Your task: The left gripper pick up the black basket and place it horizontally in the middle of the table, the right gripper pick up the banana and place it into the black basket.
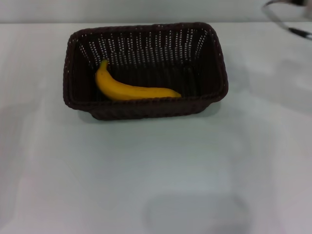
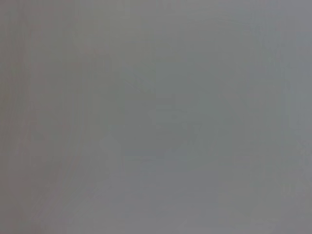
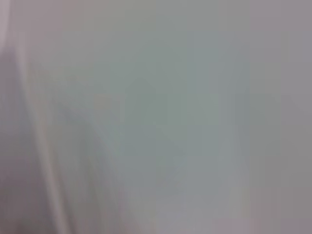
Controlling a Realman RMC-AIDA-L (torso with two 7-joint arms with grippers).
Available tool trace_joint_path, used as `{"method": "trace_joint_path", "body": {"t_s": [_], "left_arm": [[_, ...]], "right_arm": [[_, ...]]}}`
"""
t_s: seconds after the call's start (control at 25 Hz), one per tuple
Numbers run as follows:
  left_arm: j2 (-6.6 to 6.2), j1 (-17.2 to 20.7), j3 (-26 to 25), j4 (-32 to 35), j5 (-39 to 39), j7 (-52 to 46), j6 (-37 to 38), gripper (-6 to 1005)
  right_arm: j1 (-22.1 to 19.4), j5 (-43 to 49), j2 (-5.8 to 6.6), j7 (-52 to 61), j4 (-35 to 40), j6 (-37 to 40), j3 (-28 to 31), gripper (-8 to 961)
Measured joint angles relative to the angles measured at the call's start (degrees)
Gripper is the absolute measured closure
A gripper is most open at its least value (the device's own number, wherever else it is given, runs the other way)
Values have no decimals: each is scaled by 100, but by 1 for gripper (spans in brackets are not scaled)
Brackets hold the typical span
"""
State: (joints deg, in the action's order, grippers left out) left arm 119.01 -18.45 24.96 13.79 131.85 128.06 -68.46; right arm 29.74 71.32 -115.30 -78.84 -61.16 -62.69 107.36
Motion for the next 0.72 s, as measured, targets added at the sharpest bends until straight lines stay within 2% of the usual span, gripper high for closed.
{"method": "trace_joint_path", "body": {"t_s": [0.12, 0.2, 0.28, 0.48, 0.64, 0.72], "left_arm": [[-1, -3, -1, 0, -1, 0, 0, 133], [-1, -13, 0, -14, -11, 0, 0, 133], [0, -21, 6, -43, -21, 18, 0, 133], [5, -18, 17, -122, -33, 326, -87, 133], [15, 21, 18, -241, -37, 668, -301, 133], [22, 37, 14, -296, -33, 758, -397, 133]], "right_arm": [[-480, -1431, 4, -1116, 654, -78, 178, 89], [-692, -1777, -5, -1894, 890, -39, 288, 91], [-879, -2268, -31, -3330, 1334, 20, 362, 93], [-976, -3506, -28, -5948, 2755, 71, 362, 96], [-988, -4034, -39, -7097, 3563, 421, 363, 96], [-985, -4213, -42, -7284, 3826, 496, 360, 96]]}}
